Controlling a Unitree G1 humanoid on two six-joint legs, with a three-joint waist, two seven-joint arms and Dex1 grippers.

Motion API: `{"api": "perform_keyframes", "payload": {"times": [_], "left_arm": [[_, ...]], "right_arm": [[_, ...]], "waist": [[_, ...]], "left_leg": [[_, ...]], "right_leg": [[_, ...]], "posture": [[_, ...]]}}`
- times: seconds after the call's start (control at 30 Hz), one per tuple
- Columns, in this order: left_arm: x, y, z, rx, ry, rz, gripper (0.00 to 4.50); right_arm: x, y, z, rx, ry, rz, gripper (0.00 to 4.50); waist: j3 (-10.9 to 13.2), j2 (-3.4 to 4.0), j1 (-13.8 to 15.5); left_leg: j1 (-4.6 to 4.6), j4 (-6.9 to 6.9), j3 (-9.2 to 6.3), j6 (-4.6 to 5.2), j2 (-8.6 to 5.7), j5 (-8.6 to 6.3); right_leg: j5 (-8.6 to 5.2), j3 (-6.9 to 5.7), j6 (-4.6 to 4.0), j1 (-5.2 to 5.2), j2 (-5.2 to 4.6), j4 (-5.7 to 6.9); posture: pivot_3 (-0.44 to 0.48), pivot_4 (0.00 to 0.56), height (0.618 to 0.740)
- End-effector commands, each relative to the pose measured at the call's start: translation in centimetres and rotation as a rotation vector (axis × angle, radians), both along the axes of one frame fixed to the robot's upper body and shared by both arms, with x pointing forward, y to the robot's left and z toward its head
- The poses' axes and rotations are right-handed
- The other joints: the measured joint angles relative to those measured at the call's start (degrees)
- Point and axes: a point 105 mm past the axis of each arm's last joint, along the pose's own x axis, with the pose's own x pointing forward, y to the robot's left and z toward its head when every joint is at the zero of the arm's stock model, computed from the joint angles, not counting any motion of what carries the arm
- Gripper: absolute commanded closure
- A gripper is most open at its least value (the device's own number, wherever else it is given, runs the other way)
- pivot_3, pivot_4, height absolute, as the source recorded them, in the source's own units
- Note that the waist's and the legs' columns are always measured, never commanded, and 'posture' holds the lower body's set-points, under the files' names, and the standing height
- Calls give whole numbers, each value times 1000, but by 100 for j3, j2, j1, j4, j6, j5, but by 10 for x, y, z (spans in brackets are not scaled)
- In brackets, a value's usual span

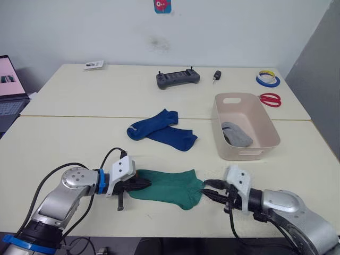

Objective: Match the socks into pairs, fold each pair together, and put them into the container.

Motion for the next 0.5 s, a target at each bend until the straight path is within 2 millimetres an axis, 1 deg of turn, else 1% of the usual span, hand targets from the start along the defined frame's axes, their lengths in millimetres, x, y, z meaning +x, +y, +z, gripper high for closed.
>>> {"api": "perform_keyframes", "payload": {"times": [0.03, 0.07, 0.13, 0.2, 0.3, 0.4, 0.5], "left_arm": [[-6, 4, -12, 28, 41, 10, 4500], [-6, 3, -12, 28, 42, 9, 4500], [-7, 2, -13, 26, 44, 7, 4500], [-8, 2, -13, 25, 44, 9, 4500], [-7, 2, -12, 20, 41, 13, 4500], [-6, 1, -10, 11, 35, 21, 4500], [-5, 0, -6, -1, 26, 26, 4500]], "right_arm": [[7, -2, 0, -3, -1, -96, 1781], [9, 0, -5, -2, 21, -122, 1446], [7, 10, -12, 1, 53, -109, 797], [7, 19, -17, 15, 80, -113, 797], [7, 26, -25, -9, 97, -114, 797], [7, 31, -29, -28, 85, -102, 1444], [6, 33, -26, -26, 66, -79, 2448]], "waist": [[0, 1, -9], [-1, 2, -11], [-3, 5, -12], [-3, 5, -11], [-6, 9, -15], [-11, 7, -15], [-11, 8, -14]], "left_leg": [[0, 0, 0, 0, 0, 0], [1, -1, 1, 0, 0, 0], [1, -2, 0, 0, 1, 0], [0, -1, 2, 0, 0, 0], [0, -2, 3, 0, 0, 0], [1, -1, 2, 0, 0, 0], [1, -2, 0, 0, 0, 0]], "right_leg": [[0, 1, 0, -1, 0, 0], [0, 2, 0, -2, 0, 1], [0, 2, 0, -1, 2, 1], [0, 3, 0, -2, 2, 0], [0, 6, 0, -4, 2, 0], [0, 4, 1, -3, 2, -1], [0, 3, 0, -3, 3, 0]], "posture": [[0, 150, 740], [0, 150, 740], [0, 150, 740], [0, 150, 740], [0, 150, 740], [0, 150, 740], [0, 150, 740]]}}
